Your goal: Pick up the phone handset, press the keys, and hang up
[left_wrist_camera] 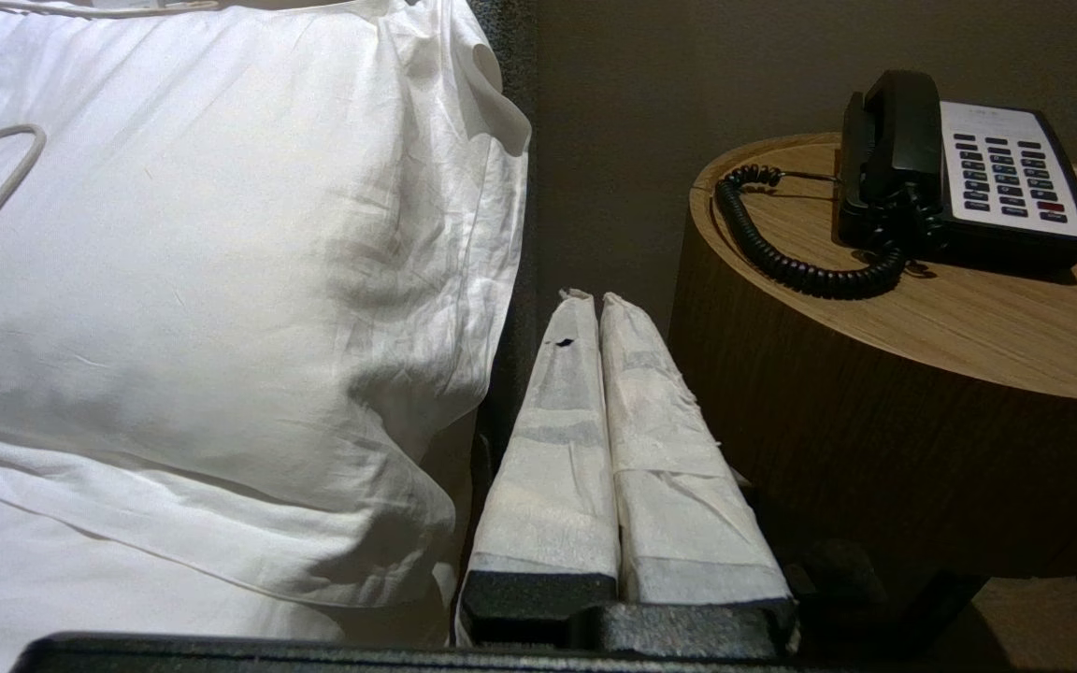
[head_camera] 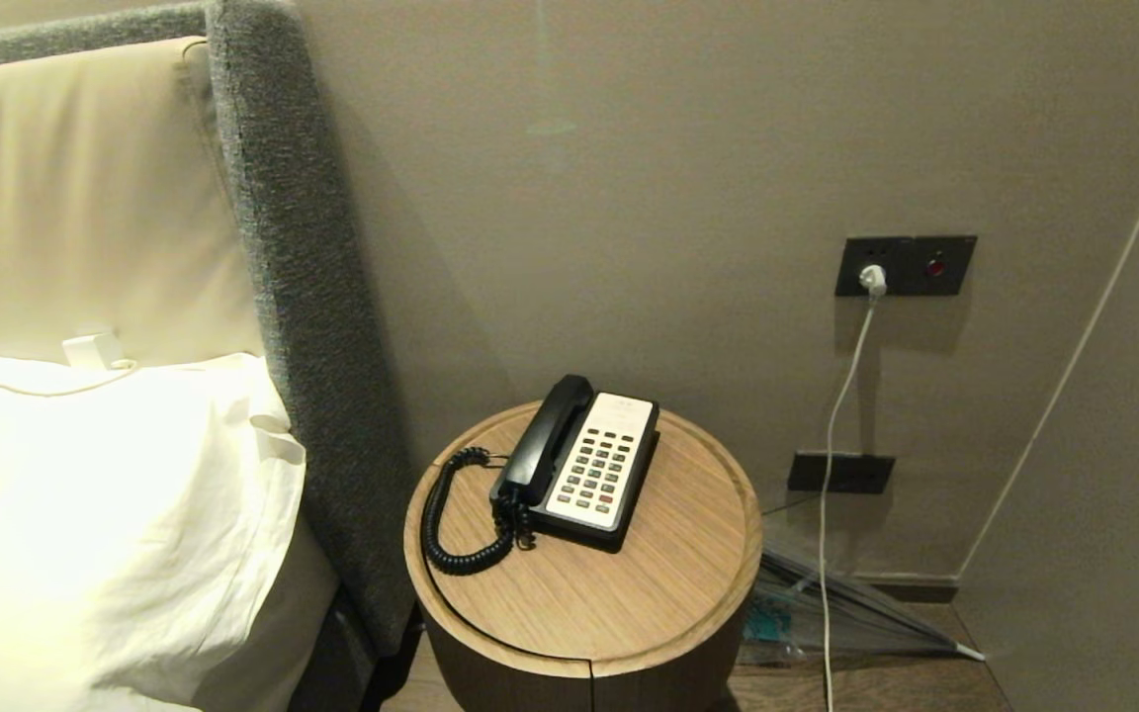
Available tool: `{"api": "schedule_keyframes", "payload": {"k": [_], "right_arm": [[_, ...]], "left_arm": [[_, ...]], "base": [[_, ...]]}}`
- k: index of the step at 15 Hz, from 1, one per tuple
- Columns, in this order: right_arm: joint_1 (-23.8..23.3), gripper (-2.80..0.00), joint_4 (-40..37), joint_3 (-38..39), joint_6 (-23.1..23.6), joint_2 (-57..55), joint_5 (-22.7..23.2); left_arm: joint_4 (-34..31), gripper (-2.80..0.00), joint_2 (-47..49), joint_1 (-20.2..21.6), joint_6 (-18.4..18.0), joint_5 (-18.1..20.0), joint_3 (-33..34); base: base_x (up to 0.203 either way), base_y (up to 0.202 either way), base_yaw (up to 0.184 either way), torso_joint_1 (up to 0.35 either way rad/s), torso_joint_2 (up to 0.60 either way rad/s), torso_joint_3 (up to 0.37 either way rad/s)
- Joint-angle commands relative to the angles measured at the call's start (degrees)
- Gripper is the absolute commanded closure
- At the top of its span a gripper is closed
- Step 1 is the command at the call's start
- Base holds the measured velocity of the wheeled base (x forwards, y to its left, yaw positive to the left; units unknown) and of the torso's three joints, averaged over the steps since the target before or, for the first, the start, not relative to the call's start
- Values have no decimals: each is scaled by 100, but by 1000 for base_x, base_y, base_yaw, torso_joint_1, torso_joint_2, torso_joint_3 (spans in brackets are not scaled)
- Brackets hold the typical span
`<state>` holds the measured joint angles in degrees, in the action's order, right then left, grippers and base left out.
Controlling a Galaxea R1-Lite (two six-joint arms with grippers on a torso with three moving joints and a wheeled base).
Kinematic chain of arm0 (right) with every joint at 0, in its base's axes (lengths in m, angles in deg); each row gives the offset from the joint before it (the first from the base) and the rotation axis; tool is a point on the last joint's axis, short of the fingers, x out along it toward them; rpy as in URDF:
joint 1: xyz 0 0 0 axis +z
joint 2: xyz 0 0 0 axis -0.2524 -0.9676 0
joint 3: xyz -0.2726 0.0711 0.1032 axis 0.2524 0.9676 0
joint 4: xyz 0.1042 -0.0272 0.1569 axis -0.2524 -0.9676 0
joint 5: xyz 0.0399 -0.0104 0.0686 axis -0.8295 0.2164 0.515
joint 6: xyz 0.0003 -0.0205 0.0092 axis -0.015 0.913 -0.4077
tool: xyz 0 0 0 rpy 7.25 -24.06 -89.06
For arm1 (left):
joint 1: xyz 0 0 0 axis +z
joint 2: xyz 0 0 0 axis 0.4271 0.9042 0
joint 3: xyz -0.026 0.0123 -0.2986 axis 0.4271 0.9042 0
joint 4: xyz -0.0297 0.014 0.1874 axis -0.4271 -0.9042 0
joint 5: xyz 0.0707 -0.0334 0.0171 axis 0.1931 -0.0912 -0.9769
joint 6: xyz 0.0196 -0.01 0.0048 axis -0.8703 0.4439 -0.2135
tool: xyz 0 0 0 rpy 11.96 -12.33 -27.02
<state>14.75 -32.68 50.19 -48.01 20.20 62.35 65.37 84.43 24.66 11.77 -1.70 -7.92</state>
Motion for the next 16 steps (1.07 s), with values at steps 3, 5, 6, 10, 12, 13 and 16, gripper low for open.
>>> {"api": "schedule_keyframes", "payload": {"k": [3, 5, 6, 10, 12, 13, 16], "right_arm": [[-3, 0, -2, 1, 3, 1, 4], [-5, 0, -2, 1, 3, 1, 4], [-4, 0, -2, 1, 3, 1, 4], [0, 0, -2, 1, 3, 1, 4], [4, 0, -2, 1, 3, 1, 4], [-4, 0, -2, 1, 3, 1, 4], [4, 0, -2, 1, -6, 1, -5]], "left_arm": [[2, 0, 7, 1, -1, 9, 53], [2, 0, 7, 1, -1, 5, 53], [2, 0, 7, 1, -1, 2, 53], [10, 0, 7, 1, -1, 8, 53], [2, 0, 7, 1, -1, 1, 53], [2, 0, 7, 1, -1, 9, 53], [2, 0, 7, 1, -1, 2, 52]], "base": [[0, 0, 0, 0, 0, 0], [0, 0, 0, 0, 0, 0], [0, 0, 0, 0, 0, 0], [0, 0, 0, 0, 0, 0], [0, 0, 0, 0, 0, 0], [0, 0, 0, 0, 0, 0], [0, 0, 0, 0, 0, 0]]}}
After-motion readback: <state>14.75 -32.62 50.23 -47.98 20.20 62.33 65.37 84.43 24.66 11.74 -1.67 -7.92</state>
